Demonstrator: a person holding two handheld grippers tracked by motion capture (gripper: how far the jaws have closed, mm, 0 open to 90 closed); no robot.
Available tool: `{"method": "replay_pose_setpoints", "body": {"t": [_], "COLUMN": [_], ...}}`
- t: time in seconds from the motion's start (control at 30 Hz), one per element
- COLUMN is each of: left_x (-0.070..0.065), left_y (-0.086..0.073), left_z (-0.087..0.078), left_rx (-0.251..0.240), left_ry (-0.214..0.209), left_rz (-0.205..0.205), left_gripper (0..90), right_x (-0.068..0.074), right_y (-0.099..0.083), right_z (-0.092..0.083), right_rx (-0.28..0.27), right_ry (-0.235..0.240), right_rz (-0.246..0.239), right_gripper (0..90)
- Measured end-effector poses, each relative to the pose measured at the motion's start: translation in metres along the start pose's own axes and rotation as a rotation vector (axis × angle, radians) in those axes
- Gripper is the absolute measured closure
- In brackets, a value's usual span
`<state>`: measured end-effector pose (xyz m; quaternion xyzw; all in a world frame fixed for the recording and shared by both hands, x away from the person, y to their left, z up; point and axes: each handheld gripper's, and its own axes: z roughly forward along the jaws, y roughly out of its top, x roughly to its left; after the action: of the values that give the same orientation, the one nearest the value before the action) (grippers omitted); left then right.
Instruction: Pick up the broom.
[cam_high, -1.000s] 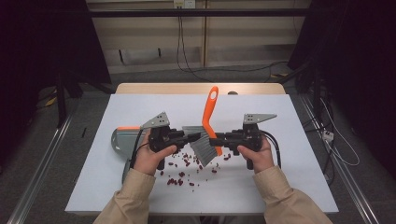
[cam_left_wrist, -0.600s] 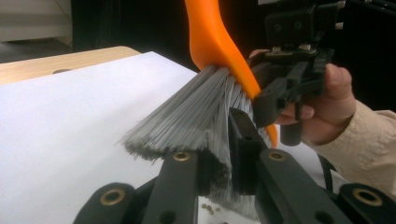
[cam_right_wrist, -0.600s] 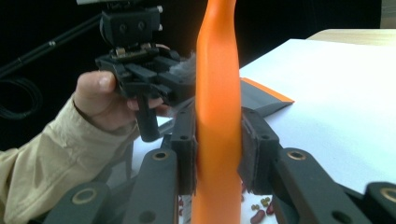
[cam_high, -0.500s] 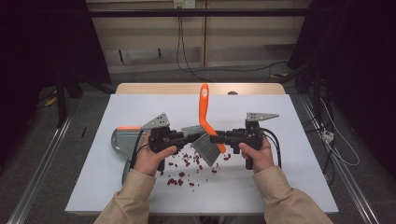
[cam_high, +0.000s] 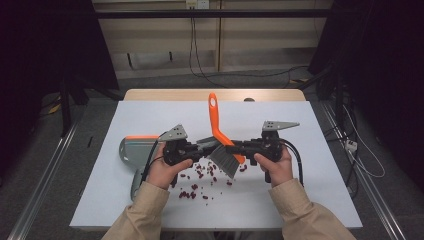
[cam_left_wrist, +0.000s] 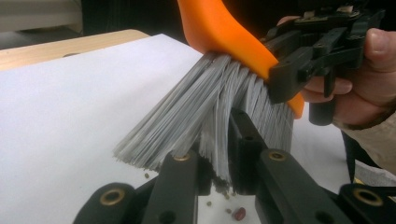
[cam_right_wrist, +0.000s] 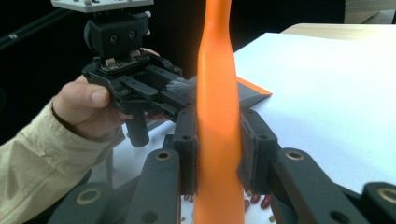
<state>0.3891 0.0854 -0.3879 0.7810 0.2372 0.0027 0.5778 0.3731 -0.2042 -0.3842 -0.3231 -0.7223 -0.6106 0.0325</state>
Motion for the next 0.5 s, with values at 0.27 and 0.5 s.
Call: {"method": "replay_pose_setpoints", "body": {"t": [0.27, 0.5], "left_x": [0.001, 0.003], "left_y": [0.002, 0.006], "left_z": [-0.004, -0.015], "left_rx": [0.018, -0.021], "left_ry": [0.063, 0.140], "left_rz": [0.017, 0.006], "left_gripper": [64.4, 39.9], "right_x": [0.001, -0.004], "right_y": [0.004, 0.004], "right_z": [-0.006, -0.022], "right_rx": [0.007, 0.060], "right_ry": [-0.058, -0.214], "right_rz": [-0.022, -0.071], "right_gripper": [71.7, 71.8]}}
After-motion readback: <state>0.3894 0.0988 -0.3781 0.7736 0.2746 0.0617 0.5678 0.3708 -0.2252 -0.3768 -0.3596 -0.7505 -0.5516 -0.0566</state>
